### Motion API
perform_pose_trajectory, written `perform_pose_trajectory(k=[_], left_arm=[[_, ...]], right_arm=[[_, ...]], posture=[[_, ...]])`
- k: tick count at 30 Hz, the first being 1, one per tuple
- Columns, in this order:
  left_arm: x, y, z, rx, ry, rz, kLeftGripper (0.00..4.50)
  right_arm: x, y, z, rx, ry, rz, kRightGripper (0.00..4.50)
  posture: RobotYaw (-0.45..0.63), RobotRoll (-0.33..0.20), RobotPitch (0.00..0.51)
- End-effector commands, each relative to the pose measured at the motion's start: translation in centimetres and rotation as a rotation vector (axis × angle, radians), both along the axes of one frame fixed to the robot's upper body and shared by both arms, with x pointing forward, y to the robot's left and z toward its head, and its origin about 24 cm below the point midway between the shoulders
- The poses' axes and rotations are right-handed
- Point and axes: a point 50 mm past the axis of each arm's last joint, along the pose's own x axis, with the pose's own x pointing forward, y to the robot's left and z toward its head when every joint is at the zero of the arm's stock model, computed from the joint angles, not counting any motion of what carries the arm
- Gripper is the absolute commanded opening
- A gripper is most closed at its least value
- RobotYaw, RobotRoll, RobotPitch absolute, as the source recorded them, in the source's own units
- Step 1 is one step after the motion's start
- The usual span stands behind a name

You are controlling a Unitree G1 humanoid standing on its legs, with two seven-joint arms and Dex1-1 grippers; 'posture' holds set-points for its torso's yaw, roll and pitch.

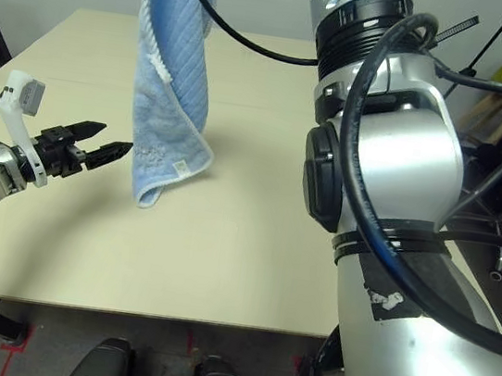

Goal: Fold the towel and set it aside.

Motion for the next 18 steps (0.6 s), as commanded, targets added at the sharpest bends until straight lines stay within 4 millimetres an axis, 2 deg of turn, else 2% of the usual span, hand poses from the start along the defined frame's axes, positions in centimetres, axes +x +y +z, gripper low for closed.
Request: perform_pose_trajectory(k=[1, 4, 9, 14, 18], left_arm=[[0.0, 0.8, 0.3, 0.007, -0.005, 0.021, 4.5], [0.0, 1.0, 0.4, 0.009, -0.007, 0.024, 4.5], [-0.1, 0.6, 0.6, -0.005, -0.01, 0.006, 4.5], [-0.6, 0.2, 0.5, -0.006, 0.001, -0.033, 4.5], [-0.8, 0.7, 0.1, 0.007, 0.006, -0.018, 4.5]], right_arm=[[-0.4, -0.1, 0.7, 0.043, -0.014, 0.02, 0.02], [-0.9, 0.1, 1.3, 0.061, -0.025, 0.045, 0.02], [0.7, 0.0, -0.8, -0.007, 0.016, -0.03, 0.02], [0.8, 0.2, -1.1, -0.014, 0.029, -0.021, 0.02], [1.0, 0.2, -1.4, -0.022, 0.038, -0.029, 0.02]], posture=[[0.2, 0.0, 0.046], [0.2, 0.0, 0.046], [0.2, 0.0, 0.043], [0.2, 0.0, 0.044], [0.2, 0.0, 0.046]])
